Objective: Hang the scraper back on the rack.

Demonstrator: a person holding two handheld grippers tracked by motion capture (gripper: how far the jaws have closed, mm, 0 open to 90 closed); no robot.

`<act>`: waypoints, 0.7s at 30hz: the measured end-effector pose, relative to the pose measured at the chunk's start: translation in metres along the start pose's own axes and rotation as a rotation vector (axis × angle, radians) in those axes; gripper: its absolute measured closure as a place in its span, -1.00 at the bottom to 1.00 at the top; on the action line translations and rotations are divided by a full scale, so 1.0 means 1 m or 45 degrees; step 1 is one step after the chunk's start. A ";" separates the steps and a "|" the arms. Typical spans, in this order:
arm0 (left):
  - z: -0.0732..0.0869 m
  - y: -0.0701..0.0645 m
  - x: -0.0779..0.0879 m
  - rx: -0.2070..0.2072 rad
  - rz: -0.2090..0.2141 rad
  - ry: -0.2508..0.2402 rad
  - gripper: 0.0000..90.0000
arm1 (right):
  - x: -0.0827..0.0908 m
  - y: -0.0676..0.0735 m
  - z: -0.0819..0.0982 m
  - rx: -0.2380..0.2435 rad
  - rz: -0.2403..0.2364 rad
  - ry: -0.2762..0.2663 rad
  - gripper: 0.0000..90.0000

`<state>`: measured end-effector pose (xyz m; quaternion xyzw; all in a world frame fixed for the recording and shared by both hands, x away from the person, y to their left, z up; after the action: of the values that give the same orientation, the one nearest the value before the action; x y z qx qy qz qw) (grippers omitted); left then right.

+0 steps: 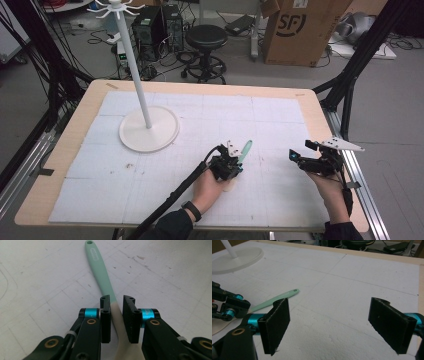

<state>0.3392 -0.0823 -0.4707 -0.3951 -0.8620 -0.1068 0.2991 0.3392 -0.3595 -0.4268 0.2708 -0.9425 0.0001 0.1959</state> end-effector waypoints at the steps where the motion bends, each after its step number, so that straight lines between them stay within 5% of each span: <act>1: 0.000 0.002 0.001 0.009 0.016 0.006 0.74 | 0.000 0.000 0.000 0.000 0.000 -0.002 -0.62; 6: 0.000 0.007 0.002 -0.003 0.032 0.016 0.78 | 0.001 -0.001 0.000 -0.010 0.003 -0.001 -0.62; 9: 0.000 0.006 0.002 -0.058 0.020 0.008 0.75 | 0.001 -0.001 0.000 -0.012 0.005 0.000 -0.62; 18: 0.003 0.006 0.002 -0.040 0.024 -0.019 0.79 | 0.000 -0.001 0.000 -0.011 0.002 -0.005 -0.62; 21: 0.002 0.013 0.003 0.001 0.097 -0.016 0.80 | 0.000 -0.001 -0.001 -0.012 0.002 -0.007 -0.62</act>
<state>0.3466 -0.0709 -0.4715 -0.4284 -0.8482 -0.0924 0.2975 0.3399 -0.3607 -0.4264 0.2692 -0.9432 -0.0047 0.1947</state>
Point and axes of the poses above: each handheld gripper's, and its own axes: x roughly backward along the jaws, z roughly out of its underside, y roughly to its left, the point moved 4 cm from there along -x, roughly forward along the jaws, and after that the axes turned 4 degrees about -y, right-handed, at the moved point
